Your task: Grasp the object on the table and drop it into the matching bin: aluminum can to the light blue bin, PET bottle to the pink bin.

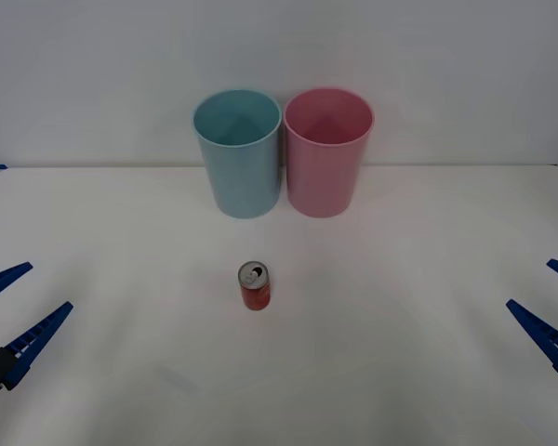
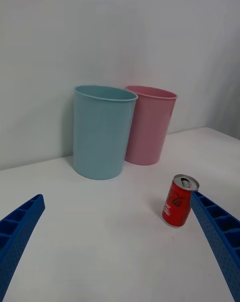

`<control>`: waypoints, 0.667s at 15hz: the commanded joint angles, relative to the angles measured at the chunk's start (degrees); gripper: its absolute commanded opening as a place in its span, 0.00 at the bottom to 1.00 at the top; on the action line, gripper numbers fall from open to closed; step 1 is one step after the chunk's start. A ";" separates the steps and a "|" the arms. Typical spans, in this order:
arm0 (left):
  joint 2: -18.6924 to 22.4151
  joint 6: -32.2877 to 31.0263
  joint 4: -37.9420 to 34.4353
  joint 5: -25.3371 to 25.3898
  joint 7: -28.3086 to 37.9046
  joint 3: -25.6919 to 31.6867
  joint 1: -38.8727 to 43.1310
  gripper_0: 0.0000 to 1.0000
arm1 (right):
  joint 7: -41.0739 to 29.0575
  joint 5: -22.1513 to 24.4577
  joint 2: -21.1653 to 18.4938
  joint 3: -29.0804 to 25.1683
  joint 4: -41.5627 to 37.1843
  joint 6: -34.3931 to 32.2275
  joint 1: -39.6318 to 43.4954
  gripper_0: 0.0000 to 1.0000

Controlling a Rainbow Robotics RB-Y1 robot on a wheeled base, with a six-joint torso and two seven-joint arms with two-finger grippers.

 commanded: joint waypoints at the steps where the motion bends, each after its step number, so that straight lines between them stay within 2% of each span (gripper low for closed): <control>1: 0.00 0.00 0.00 0.00 0.00 0.00 0.00 1.00 | 0.01 0.00 0.00 0.00 0.00 0.00 0.00 1.00; 10: 0.00 0.00 0.00 0.00 0.00 0.00 0.00 1.00 | 0.45 0.37 0.50 3.72 -0.54 0.92 0.13 1.00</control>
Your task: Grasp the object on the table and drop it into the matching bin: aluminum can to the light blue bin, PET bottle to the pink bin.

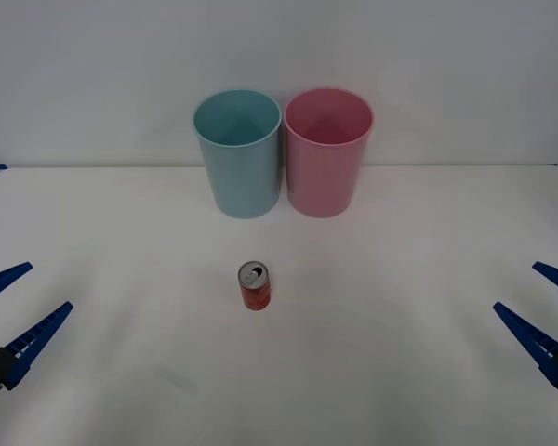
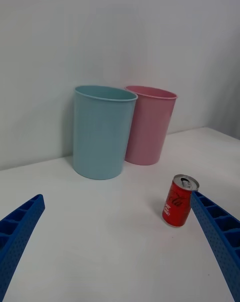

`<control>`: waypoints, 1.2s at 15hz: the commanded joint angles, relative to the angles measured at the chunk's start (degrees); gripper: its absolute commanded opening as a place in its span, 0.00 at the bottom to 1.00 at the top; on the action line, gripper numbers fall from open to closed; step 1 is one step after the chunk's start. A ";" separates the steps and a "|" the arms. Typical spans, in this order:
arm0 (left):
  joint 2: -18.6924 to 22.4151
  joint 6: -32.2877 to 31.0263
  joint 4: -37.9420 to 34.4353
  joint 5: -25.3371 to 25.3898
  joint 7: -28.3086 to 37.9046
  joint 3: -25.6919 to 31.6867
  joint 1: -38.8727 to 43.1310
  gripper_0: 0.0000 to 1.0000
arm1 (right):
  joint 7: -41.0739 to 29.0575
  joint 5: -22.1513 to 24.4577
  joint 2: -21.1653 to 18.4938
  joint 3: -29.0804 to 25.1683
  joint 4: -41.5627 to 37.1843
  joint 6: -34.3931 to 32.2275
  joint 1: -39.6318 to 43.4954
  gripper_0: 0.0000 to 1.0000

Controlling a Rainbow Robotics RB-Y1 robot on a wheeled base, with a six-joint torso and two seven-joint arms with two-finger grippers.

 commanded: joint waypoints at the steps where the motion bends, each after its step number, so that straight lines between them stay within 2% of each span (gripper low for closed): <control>1: 0.00 0.00 0.00 0.00 0.00 0.00 0.00 1.00 | 0.44 0.79 -0.28 2.62 -0.01 0.21 -0.28 1.00; 6: 0.00 0.00 0.00 0.00 0.00 0.00 0.00 1.00 | 0.61 5.01 -0.28 8.07 0.08 0.65 -2.13 1.00; 11: 0.00 0.00 0.00 0.00 0.00 0.00 0.00 1.00 | 3.60 7.38 -0.28 12.47 9.84 -3.04 -10.12 1.00; 18: 0.00 0.00 0.00 0.00 0.00 0.00 0.00 1.00 | 8.17 8.00 -0.20 18.62 17.22 -3.04 -17.07 1.00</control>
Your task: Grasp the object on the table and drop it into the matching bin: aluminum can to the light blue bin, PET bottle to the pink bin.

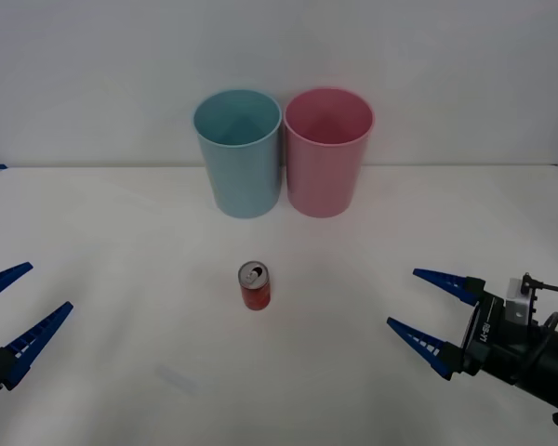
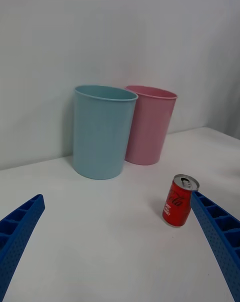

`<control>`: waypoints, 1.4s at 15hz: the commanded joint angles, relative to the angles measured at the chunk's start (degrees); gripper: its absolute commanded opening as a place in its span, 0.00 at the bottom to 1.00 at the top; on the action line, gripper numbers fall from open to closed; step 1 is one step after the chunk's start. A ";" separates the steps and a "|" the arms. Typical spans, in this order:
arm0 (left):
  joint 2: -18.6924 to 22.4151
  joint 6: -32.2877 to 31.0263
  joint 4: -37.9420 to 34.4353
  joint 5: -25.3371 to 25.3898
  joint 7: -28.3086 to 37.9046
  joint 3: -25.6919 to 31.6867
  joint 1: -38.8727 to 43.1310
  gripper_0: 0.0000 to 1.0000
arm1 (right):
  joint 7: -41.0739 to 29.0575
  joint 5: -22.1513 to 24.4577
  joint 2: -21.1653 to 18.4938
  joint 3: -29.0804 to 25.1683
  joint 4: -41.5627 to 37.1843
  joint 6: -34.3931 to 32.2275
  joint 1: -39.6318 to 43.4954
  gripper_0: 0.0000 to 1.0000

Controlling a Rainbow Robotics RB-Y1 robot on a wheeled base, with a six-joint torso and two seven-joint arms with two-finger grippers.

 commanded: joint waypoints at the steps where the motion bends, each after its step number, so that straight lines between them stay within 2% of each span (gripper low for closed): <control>1: 0.00 0.00 0.00 0.00 0.00 0.00 0.00 1.00 | 2.18 0.09 0.02 3.19 4.04 0.16 -3.70 1.00; 3: 0.00 0.00 0.00 0.00 0.00 0.00 0.00 1.00 | 3.50 0.09 0.19 4.86 6.50 0.43 -5.90 1.00; 5: 0.00 0.00 0.00 0.00 0.00 0.00 0.00 1.00 | 7.63 0.79 1.16 5.65 9.14 1.22 -8.27 1.00; 12: 0.00 0.00 0.00 0.00 0.00 0.00 0.00 1.00 | 9.04 7.12 7.22 6.27 15.03 2.89 -14.25 1.00; 21: 0.00 0.00 0.00 0.00 0.00 0.00 0.00 1.00 | 10.09 6.77 9.07 15.67 15.64 11.32 -16.97 1.00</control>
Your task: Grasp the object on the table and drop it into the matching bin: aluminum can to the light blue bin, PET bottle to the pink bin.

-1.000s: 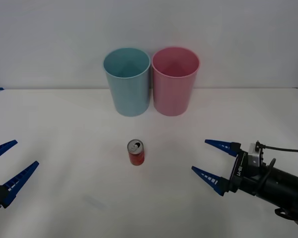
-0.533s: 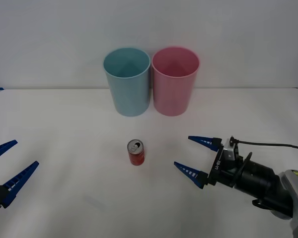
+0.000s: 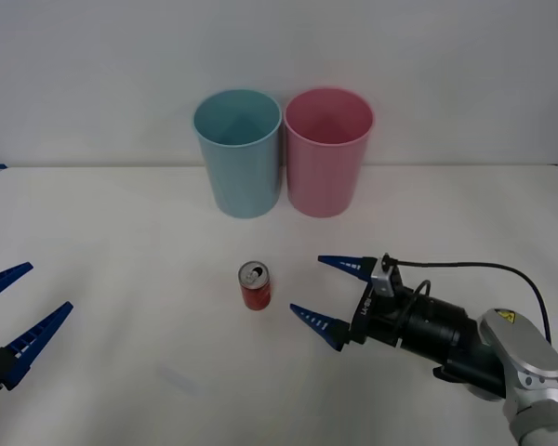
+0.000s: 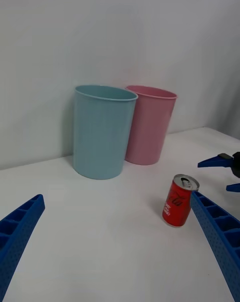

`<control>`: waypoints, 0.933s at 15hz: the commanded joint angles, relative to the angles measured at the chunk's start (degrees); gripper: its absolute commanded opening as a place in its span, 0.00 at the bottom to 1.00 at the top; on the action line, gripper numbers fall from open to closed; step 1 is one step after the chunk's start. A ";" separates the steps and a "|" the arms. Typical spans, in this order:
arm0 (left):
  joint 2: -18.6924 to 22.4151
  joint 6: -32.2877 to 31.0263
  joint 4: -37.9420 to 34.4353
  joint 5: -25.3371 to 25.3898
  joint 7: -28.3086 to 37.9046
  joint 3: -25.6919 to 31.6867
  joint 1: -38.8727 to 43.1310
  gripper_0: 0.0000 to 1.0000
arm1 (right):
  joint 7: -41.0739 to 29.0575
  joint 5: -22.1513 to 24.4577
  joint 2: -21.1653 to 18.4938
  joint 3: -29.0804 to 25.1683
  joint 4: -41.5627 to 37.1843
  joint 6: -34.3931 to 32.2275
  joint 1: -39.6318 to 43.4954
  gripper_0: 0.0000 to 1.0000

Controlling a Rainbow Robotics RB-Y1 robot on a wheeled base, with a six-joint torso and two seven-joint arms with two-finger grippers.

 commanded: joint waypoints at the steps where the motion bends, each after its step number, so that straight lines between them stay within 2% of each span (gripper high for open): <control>1: 0.00 0.00 0.00 0.00 0.00 0.00 0.00 1.00 | 0.07 -0.28 0.42 2.62 -0.01 2.00 -0.66 1.00; 14: 0.00 0.00 0.00 0.00 0.00 0.00 0.00 1.00 | 0.60 -1.51 3.32 12.29 -0.01 11.67 -3.20 1.00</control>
